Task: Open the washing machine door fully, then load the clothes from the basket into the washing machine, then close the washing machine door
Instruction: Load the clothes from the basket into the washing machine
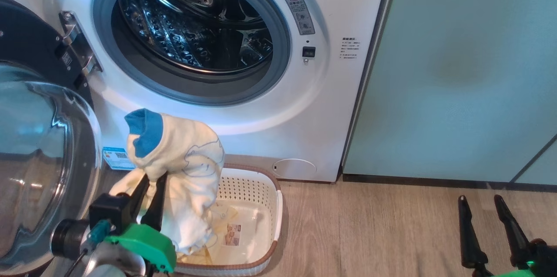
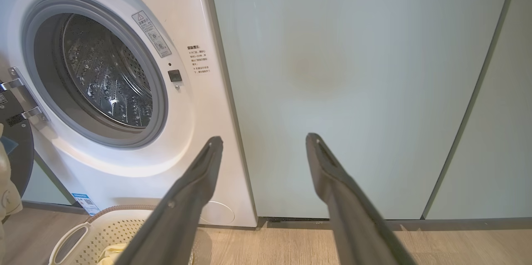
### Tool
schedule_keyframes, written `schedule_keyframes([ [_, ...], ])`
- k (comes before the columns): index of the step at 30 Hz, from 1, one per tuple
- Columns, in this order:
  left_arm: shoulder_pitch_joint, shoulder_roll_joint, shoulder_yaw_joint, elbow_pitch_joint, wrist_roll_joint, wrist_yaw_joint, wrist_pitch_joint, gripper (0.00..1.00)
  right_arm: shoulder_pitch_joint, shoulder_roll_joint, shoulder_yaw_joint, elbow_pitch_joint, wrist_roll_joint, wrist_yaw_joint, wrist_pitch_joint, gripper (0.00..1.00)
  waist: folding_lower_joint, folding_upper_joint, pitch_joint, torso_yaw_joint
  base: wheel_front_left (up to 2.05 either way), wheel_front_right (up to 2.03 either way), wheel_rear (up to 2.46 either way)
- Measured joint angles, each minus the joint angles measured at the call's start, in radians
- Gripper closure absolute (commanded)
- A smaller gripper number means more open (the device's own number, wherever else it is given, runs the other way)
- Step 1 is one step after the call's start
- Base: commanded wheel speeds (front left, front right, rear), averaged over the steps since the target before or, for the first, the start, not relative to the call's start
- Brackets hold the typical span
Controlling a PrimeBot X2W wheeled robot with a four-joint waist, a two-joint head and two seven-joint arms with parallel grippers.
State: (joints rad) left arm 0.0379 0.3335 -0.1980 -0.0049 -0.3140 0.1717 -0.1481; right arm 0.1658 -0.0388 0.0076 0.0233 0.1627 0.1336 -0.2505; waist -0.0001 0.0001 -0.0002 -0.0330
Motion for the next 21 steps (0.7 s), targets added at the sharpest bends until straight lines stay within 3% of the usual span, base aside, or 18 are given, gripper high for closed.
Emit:
schedule_keyframes([
  [21,-0.001,0.002,-0.024,-0.001,-0.004,0.016,0.016,1.00,0.000,0.000,0.011,0.001,0.012,0.000,0.000,0.00,0.0001,0.0000,0.002,-0.006,0.00,0.00,0.00],
])
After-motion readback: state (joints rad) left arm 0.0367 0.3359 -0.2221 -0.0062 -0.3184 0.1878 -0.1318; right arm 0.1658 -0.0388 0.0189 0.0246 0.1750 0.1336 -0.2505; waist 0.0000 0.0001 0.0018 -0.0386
